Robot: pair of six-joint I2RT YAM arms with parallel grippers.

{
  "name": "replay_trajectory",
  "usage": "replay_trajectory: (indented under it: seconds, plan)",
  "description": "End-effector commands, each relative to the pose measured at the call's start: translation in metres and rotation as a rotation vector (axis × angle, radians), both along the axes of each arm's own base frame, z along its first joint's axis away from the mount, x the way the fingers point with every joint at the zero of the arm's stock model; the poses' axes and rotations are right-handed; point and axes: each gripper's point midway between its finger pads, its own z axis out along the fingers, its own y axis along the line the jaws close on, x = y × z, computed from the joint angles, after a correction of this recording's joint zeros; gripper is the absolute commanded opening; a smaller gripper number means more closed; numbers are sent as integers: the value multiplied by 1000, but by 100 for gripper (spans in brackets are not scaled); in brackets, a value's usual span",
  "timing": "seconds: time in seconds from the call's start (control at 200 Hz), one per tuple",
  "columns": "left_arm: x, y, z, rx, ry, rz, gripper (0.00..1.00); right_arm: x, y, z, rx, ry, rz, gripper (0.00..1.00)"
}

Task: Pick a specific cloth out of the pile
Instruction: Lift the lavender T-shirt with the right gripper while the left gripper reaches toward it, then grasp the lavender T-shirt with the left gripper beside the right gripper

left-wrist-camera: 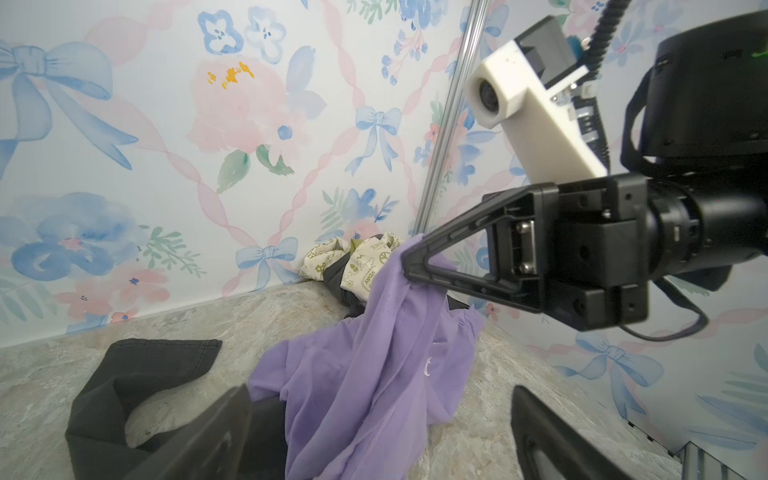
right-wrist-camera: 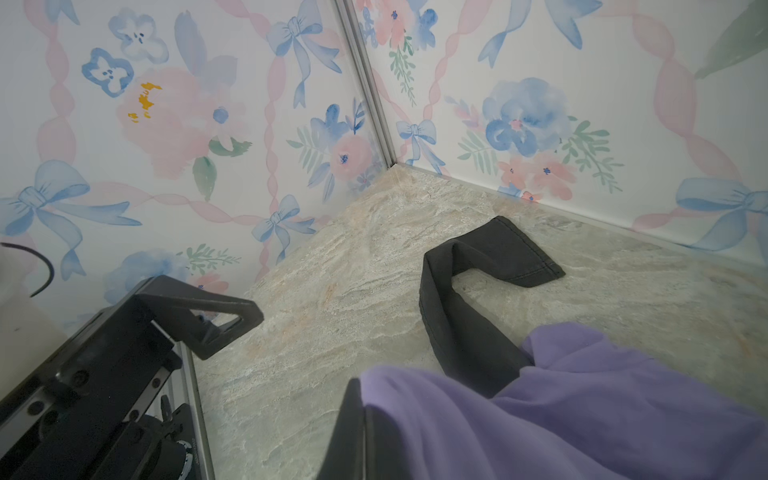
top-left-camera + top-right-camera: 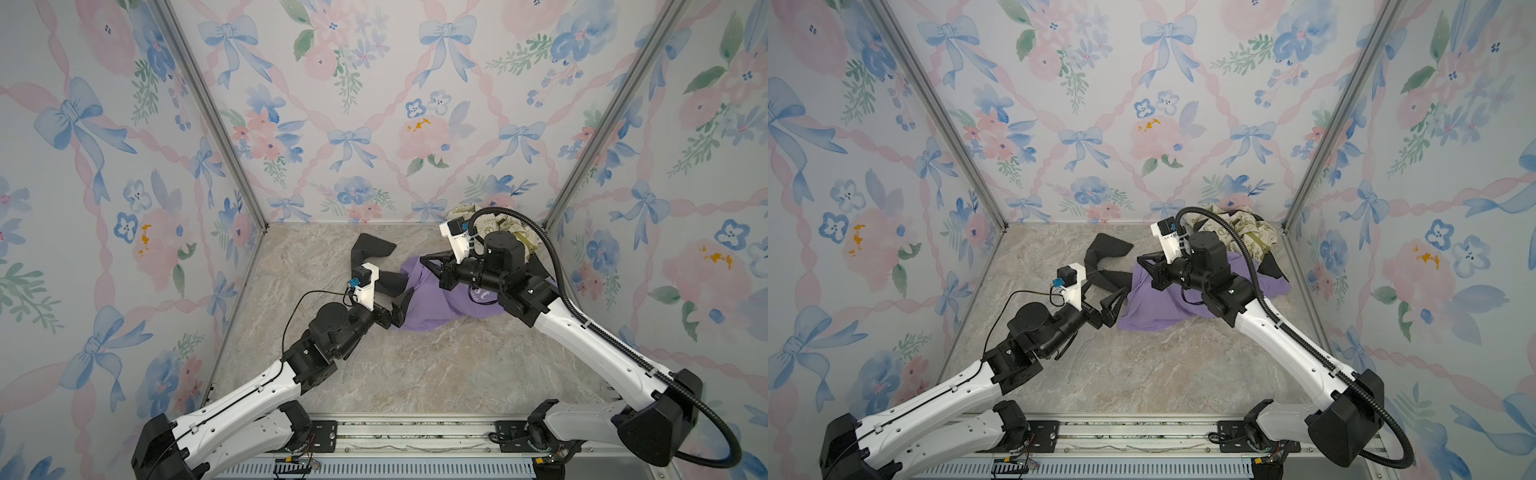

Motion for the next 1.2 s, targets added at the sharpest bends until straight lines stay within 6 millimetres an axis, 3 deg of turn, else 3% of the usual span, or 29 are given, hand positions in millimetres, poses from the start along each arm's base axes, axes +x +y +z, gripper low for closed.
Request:
replay_trajectory:
  seconds: [0.0,0.285,0.49,0.57,0.61,0.665,0.745,0.865,0.9,0.97,1.055,1.14,1.195]
  plan:
    - [5,-14,-7,87,-12,-29,98,-17,2,17,68,-32,39,0]
    - [11,-65,-30,253,-82,-185,98,-29,2,21,117,-2,66,0]
    - [27,-69,-26,273,-148,-125,98,-36,7,23,176,30,105,0]
    - [29,-75,-23,263,-167,-132,93,-39,7,21,180,35,111,0]
    - [31,-77,-23,264,-169,-133,88,-39,7,20,177,36,111,0]
    - [34,-78,-22,266,-175,-127,68,-39,6,16,169,36,103,0]
    - [38,-76,-23,262,-178,-109,52,-37,3,10,153,35,84,0]
    - [43,-78,-21,266,-192,-103,9,-37,-1,3,137,32,67,3]
    - [44,-77,-19,270,-197,-91,0,-36,-3,1,124,26,55,7]
    - [50,-69,-12,275,-210,-36,0,-33,-9,-3,90,0,22,20]
    - [57,-56,4,274,-236,37,0,-24,-23,-8,40,-43,-61,46]
    - [60,-42,30,236,-256,86,0,-13,-43,-13,4,-78,-164,61]
    - [62,-33,47,209,-268,106,0,-7,-56,-17,-15,-97,-222,65]
